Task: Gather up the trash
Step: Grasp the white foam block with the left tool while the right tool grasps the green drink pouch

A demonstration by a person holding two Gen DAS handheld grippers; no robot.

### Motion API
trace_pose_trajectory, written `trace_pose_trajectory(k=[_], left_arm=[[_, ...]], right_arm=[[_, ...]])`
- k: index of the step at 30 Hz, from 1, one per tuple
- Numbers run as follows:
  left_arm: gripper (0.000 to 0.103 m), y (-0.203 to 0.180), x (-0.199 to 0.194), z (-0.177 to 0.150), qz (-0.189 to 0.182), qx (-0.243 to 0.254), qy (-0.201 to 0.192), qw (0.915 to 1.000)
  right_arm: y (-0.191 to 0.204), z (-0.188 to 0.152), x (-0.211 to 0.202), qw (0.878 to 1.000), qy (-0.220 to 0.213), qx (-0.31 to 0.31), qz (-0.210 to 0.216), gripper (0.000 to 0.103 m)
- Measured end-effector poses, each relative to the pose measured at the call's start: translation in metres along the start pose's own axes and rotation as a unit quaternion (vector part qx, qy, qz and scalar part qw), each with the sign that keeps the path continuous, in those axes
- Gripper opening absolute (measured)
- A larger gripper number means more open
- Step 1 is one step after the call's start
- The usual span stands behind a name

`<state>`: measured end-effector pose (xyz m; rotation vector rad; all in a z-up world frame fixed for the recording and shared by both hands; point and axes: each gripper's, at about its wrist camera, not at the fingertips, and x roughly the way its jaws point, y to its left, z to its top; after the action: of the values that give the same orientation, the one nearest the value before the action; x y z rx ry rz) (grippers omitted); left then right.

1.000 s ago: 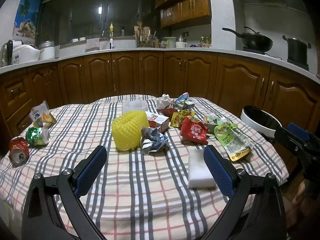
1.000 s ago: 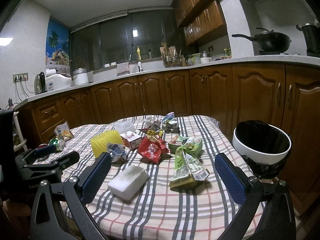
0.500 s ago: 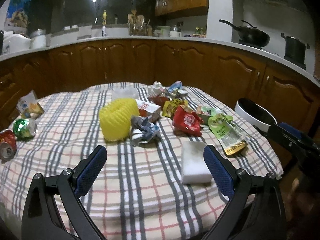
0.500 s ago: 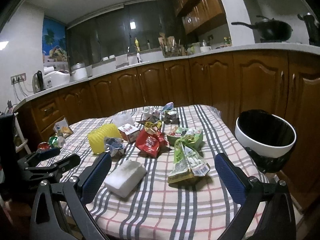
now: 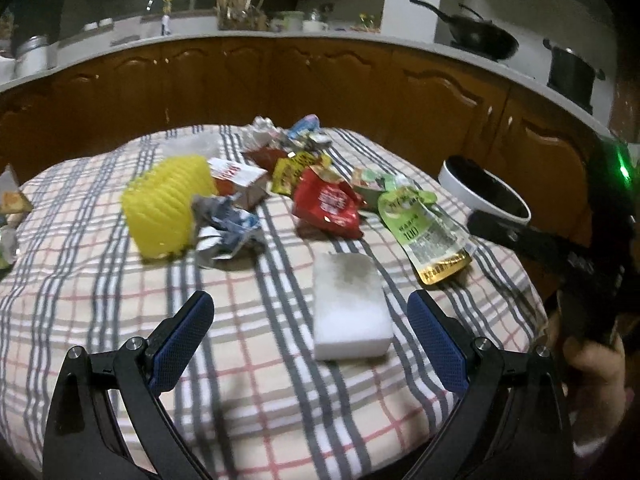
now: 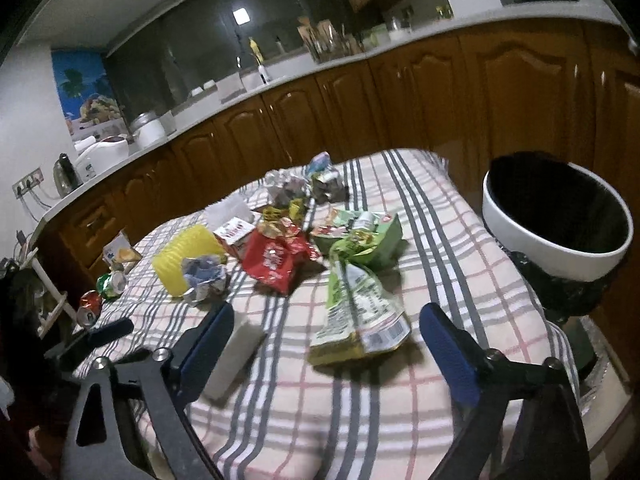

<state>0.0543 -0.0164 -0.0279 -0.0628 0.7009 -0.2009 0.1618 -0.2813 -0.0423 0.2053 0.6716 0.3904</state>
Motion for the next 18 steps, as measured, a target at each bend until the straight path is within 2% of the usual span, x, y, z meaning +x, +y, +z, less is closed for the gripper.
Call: trace_pose_trajectory(k=[2,9,13,15,17,18], left_arm=[[0.099,-0.002,0.007,0.002,-0.008,0.001,0.011,0.9999],[0.099,-0.006,0.035,0.006,-0.017,-0.001,0.050,0.9986],[0.097,-0.006,0.046,0.006,-0.016,0.004,0.062,0.9980],[0.090,-0.006,0.050,0.005,-0.022,0.006,0.069,0.9974],[0.073,-0.007,0.055,0.003,-0.036,0.007,0.081,0.9961],[0.065,-0.007,0.057,0.002,-0.041,0.006,0.085,0.9955]], right_arm=[[-0.007,0.005,0.011,1.000,0.019,0.008,0.002,0.083],[-0.018,0.014,0.037,0.998,0.062,0.005,0.005,0.078],[-0.019,0.013,0.049,0.996,0.084,0.001,0.009,0.066],[-0.019,0.012,0.056,0.995,0.097,0.000,0.012,0.055],[-0.020,0.009,0.062,0.994,0.107,0.002,0.013,0.033],[-0.021,0.008,0.062,0.994,0.107,0.004,0.017,0.033]])
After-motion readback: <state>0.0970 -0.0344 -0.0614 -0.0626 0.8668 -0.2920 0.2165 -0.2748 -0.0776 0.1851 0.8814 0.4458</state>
